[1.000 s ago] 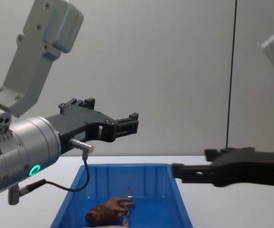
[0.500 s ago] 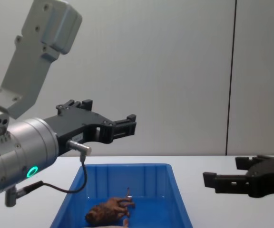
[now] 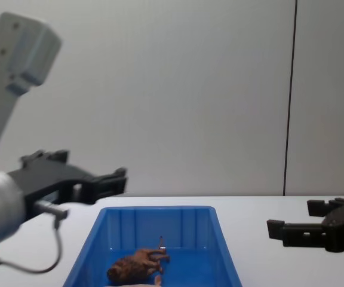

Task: Pick up the two dolls from the table and place them into the box.

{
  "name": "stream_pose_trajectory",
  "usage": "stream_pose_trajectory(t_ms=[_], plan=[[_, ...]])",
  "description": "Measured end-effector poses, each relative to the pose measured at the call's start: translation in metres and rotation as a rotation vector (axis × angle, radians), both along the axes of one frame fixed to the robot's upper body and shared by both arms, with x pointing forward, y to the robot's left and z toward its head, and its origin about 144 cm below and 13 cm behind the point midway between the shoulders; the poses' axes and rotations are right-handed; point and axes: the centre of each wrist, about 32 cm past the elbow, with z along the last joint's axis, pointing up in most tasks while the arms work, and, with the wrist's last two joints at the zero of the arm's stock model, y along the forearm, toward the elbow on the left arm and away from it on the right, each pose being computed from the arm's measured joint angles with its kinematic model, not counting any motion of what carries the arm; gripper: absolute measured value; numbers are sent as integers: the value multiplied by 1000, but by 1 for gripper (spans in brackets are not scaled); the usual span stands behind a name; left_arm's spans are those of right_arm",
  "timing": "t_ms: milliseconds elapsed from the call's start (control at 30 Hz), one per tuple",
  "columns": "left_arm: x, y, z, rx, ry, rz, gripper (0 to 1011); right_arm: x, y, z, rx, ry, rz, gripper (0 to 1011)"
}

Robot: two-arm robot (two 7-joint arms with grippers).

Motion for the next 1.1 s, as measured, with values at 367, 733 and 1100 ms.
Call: stream_pose_trajectory(t_ms=[367,733,1100], plan=[[-32,26,-10,0,88,90,1001,-1,-2,0,-2,0,-3,1001],[-48,43,-22,1,157,112,1001,-1,-3,0,-2,-1,-4,1001],[-53,55,-44,-22,223,99,1001,-2,-4,-1,-2,0,-5,1001]])
